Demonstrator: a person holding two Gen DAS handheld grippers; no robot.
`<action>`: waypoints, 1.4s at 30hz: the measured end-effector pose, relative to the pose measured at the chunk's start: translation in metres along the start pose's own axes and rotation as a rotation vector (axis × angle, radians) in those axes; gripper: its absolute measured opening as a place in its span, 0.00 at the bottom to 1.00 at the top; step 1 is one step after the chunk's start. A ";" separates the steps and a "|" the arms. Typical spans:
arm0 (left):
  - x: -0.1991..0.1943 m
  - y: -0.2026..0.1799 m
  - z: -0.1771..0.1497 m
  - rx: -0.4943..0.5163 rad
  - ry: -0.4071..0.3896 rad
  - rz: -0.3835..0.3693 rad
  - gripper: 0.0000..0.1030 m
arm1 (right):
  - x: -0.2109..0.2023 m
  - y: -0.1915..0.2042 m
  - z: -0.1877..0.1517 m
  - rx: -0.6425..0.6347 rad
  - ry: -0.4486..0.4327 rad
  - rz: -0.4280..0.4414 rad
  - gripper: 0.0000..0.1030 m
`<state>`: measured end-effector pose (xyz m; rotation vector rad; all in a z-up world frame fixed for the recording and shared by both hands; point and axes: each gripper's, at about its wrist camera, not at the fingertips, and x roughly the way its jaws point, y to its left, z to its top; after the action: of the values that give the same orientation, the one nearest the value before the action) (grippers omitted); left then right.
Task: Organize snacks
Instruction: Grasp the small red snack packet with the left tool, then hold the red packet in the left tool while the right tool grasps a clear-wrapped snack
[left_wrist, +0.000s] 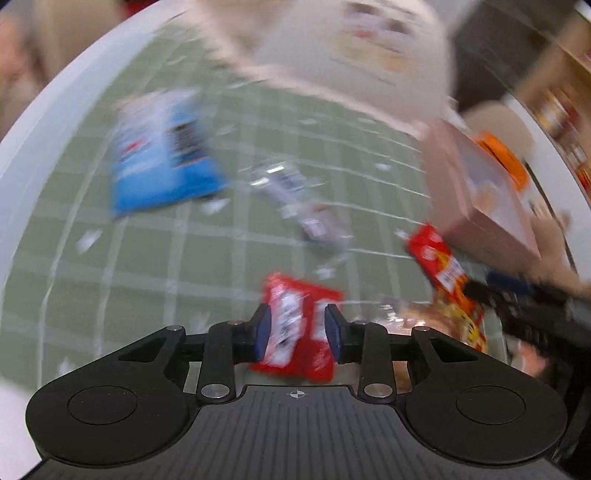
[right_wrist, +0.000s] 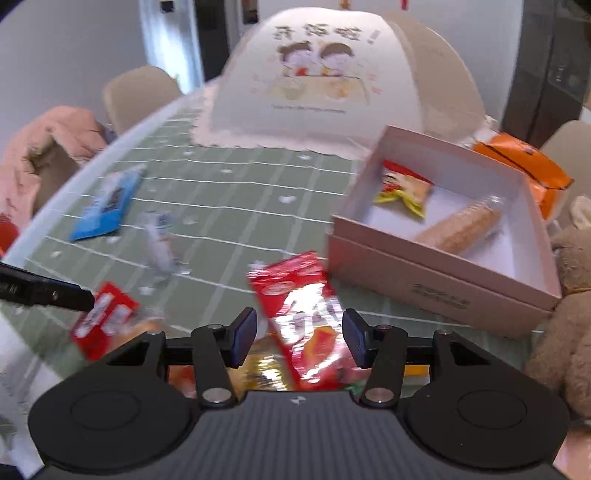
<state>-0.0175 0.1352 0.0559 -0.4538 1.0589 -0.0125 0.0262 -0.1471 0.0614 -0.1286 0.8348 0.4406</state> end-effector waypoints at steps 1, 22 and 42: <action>0.000 0.005 0.000 -0.034 0.015 -0.004 0.34 | -0.001 0.005 -0.002 -0.008 0.001 0.002 0.50; 0.044 -0.070 -0.015 0.432 -0.031 0.209 0.44 | -0.011 0.002 -0.039 0.085 0.085 -0.078 0.53; 0.034 -0.047 -0.010 0.413 -0.015 0.115 0.49 | -0.016 -0.003 -0.057 0.151 0.092 -0.079 0.55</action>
<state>0.0008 0.0812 0.0406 -0.0195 1.0338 -0.1234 -0.0216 -0.1707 0.0349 -0.0427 0.9473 0.2979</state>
